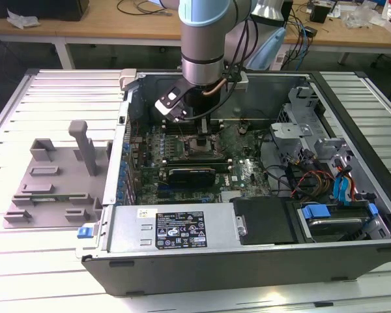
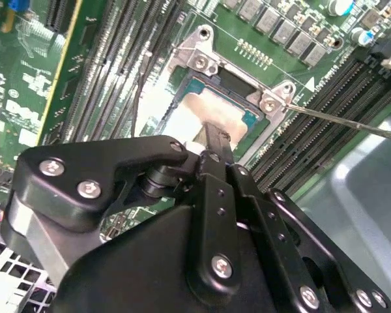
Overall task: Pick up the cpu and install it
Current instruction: 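Place the cpu into insertion slot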
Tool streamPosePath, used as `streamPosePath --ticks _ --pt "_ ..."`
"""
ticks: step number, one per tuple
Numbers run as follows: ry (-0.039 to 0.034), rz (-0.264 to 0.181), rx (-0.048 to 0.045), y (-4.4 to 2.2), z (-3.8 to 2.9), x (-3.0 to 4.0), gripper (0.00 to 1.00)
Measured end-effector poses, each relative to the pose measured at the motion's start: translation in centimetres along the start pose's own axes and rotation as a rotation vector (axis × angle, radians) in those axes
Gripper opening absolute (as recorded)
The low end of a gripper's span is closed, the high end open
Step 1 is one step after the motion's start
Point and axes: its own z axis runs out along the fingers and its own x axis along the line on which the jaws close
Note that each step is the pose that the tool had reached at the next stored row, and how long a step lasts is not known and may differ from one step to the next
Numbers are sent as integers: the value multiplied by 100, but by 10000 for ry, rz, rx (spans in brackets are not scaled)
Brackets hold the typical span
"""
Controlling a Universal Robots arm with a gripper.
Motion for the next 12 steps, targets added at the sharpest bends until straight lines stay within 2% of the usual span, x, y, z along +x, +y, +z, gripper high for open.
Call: streamPosePath --ticks 3,4,12 --pt "9 1 -1 -1 1 -21 11" --pt "43 5 0 -10 16 -23 11" --pt "39 7 4 -13 51 -23 11"
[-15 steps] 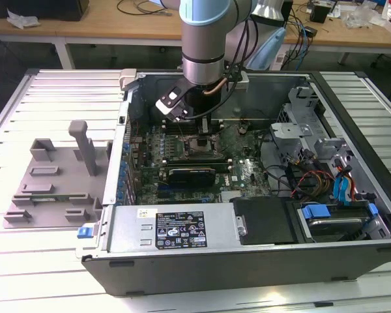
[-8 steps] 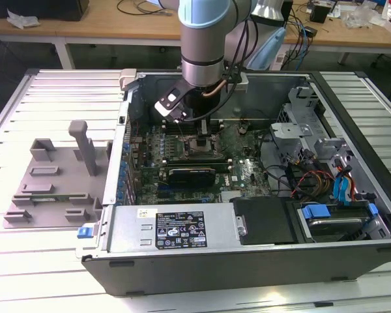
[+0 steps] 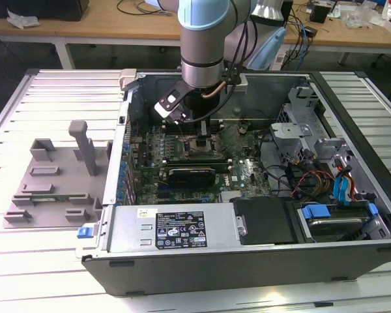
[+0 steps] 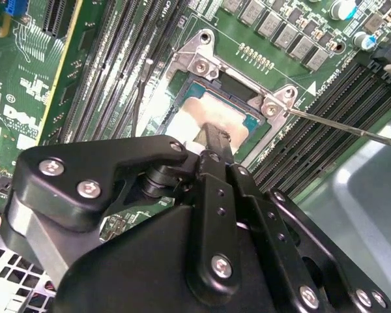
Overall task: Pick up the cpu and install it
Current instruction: 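Place the cpu into insertion slot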
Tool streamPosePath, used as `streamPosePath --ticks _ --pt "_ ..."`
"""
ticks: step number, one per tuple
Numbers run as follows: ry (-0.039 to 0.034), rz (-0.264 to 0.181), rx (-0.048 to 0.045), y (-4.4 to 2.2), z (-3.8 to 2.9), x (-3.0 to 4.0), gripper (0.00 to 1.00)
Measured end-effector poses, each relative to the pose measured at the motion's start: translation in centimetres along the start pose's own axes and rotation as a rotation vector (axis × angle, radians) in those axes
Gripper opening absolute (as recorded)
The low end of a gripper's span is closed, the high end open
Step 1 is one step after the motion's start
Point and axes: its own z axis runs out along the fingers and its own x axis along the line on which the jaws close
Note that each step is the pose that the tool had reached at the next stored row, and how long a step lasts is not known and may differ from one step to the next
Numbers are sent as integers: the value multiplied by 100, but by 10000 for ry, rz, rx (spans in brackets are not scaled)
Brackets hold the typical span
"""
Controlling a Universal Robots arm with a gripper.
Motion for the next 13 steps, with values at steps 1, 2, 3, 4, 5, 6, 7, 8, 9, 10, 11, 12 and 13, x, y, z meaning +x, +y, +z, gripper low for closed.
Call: streamPosePath --ticks 1,2,3,4,5,6,7,8,9,10,11,12,13 --pt "6 1 -4 1 2 1 11" --pt "7 1 -4 1 2 1 11" --pt "6 1 -4 1 2 1 11" --pt "7 0 -4 1 0 1 11" --pt "33 3 -21 5 -23 5 11" --pt "22 2 -13 6 -48 4 11" --pt "8 1 -5 5 -74 0 11" --pt "11 1 -7 7 -100 1 11" --pt "10 1 -6 8 -123 0 11" --pt "8 1 -5 11 -179 -1 11" --pt "8 1 -5 14 -230 -2 11" --pt "9 1 -5 16 -269 -2 11" --pt "8 1 -4 19 -317 -2 11"
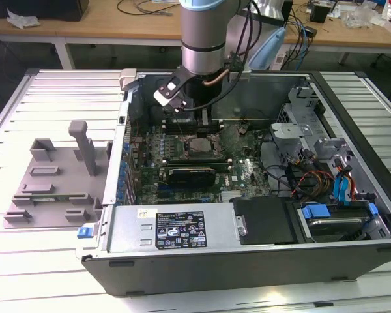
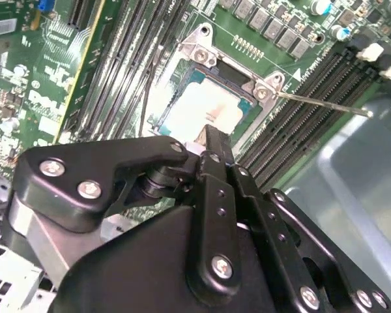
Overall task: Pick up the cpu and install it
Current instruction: 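Place the cpu into insertion slot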
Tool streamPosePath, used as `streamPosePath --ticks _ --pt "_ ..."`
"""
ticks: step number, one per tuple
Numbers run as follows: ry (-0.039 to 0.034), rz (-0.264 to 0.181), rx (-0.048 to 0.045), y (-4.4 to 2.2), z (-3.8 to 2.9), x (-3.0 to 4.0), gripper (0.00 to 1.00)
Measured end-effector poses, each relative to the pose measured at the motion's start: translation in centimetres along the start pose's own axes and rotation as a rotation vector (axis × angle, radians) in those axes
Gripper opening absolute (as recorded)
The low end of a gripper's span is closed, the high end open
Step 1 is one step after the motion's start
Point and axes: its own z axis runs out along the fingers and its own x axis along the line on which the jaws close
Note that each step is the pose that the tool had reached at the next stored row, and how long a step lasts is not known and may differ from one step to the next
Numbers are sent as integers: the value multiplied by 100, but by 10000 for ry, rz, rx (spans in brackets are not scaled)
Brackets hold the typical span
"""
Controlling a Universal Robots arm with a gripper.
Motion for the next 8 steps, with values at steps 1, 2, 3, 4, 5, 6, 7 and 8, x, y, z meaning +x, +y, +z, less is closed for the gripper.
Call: streamPosePath --ticks 1,2,3,4,5,6,7,8 --pt "0 7 0 2 -45 -1 11" --pt "0 13 0 6 -97 -1 11" --pt "1 15 -1 6 -99 -1 11" --pt "-2 15 5 26 -100 -2 11" --pt "-1 15 7 37 -99 -2 11" --pt "0 16 7 38 -98 -2 11" --pt "-1 16 7 38 -99 -2 11" --pt "-1 16 8 38 -99 -2 11"
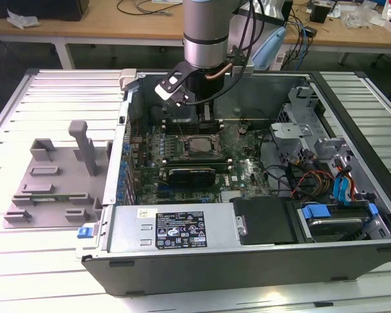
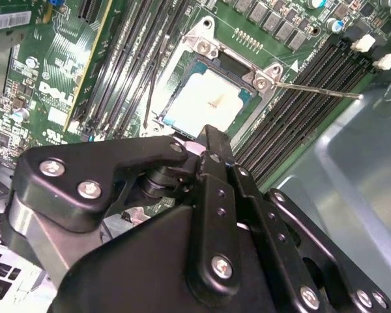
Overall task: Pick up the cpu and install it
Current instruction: 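Place the cpu into insertion slot, then close the cpu cover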
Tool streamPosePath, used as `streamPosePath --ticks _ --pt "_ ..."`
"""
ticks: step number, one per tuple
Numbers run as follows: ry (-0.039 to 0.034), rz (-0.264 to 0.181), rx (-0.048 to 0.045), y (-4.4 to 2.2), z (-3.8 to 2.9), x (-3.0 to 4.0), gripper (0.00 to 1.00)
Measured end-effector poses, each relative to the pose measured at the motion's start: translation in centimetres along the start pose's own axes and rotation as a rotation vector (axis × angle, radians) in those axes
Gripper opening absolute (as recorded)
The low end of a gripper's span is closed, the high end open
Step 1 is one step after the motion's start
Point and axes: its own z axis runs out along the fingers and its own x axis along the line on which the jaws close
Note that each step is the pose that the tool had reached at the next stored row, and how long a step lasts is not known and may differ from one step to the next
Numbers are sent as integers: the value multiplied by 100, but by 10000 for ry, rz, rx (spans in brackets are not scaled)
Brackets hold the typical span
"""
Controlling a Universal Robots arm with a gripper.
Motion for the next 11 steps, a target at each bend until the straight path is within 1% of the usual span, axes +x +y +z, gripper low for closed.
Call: streamPosePath --ticks 11 --pt "1 -1 -1 3 0 0 11"
